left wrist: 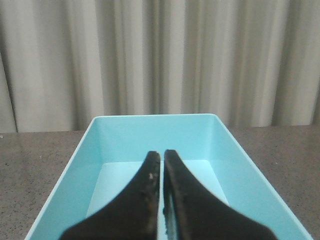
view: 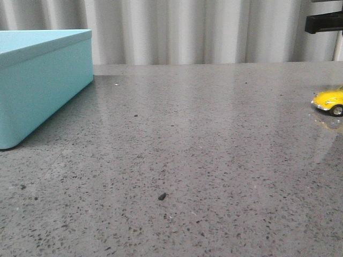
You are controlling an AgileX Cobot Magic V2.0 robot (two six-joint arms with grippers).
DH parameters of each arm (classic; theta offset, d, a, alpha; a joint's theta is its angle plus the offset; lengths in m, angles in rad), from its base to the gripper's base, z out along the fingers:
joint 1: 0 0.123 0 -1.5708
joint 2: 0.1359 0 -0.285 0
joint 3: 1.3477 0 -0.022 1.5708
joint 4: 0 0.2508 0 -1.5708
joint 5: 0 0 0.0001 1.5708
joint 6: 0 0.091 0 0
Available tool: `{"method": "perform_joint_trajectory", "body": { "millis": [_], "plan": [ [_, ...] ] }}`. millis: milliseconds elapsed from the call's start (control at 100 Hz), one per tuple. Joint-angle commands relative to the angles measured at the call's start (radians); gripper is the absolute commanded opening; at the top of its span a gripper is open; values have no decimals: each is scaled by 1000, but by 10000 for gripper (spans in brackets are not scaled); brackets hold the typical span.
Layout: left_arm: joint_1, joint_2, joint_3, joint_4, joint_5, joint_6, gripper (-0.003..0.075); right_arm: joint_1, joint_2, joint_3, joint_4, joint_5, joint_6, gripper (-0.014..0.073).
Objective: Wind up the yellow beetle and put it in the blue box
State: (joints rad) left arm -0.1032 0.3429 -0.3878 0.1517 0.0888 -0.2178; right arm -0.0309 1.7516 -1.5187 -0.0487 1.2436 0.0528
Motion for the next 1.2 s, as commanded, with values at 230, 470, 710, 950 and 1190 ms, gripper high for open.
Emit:
{"method": "perform_joint_trajectory", "body": {
  "millis": [230, 470, 710, 950, 1190],
  "plan": [
    [2, 15, -36, -1, -89, -9, -21, -64, -15, -12, -37, -4, 0, -61],
    [2, 15, -36, -1, -89, -9, -21, -64, -48, -41, -15, -9, 0, -61],
    [2, 15, -36, -1, -89, -9, -21, -60, -199, -194, 153, 17, -29, -61],
    [2, 15, -36, -1, -89, -9, -21, -59, -277, -228, 153, 50, -38, -61],
    [2, 15, -36, -1, -99, -9, -21, -59, -289, -228, 176, 54, -53, -61]
  ]
}}
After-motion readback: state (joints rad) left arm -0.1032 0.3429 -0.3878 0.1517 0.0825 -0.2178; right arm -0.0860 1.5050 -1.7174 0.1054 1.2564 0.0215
